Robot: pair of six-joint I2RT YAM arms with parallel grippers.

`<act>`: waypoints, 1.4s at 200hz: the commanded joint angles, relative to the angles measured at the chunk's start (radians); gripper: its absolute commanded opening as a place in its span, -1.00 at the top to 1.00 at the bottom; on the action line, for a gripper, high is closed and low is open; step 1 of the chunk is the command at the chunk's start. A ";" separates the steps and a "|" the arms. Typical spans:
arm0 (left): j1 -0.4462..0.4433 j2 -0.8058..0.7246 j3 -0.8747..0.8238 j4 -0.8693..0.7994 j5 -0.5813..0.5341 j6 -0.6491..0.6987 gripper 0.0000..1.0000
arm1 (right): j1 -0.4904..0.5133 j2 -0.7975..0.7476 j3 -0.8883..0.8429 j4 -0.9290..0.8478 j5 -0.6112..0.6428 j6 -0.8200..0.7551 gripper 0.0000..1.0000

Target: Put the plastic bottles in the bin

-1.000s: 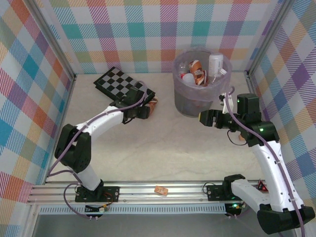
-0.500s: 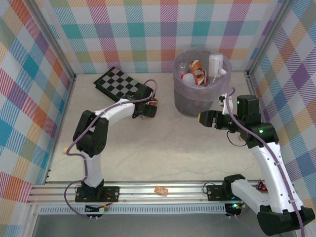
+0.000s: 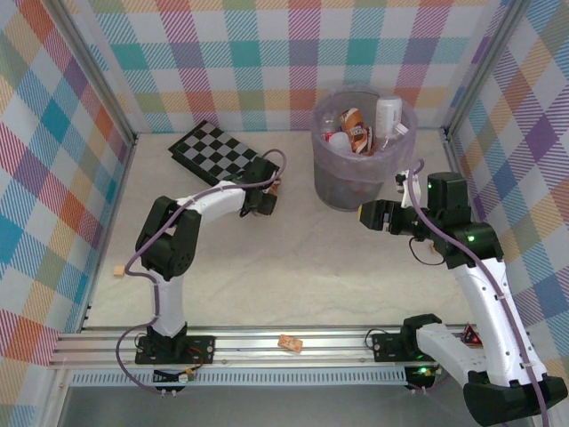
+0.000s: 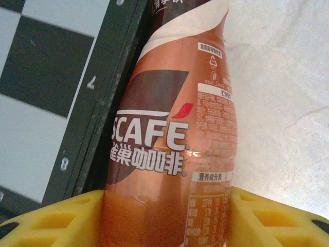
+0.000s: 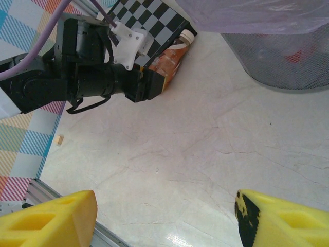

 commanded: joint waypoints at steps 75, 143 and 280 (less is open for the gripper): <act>0.001 -0.508 -0.294 0.059 0.153 -0.203 -0.06 | 0.014 0.054 0.019 0.222 -0.151 0.118 -0.43; -0.092 -0.804 -0.518 0.291 0.360 -0.369 -0.09 | 0.222 0.138 -0.043 0.541 -0.052 0.299 -0.44; -0.134 -0.882 -0.587 0.623 0.556 -0.704 -0.11 | 0.368 0.382 0.013 0.742 -0.098 0.355 -0.67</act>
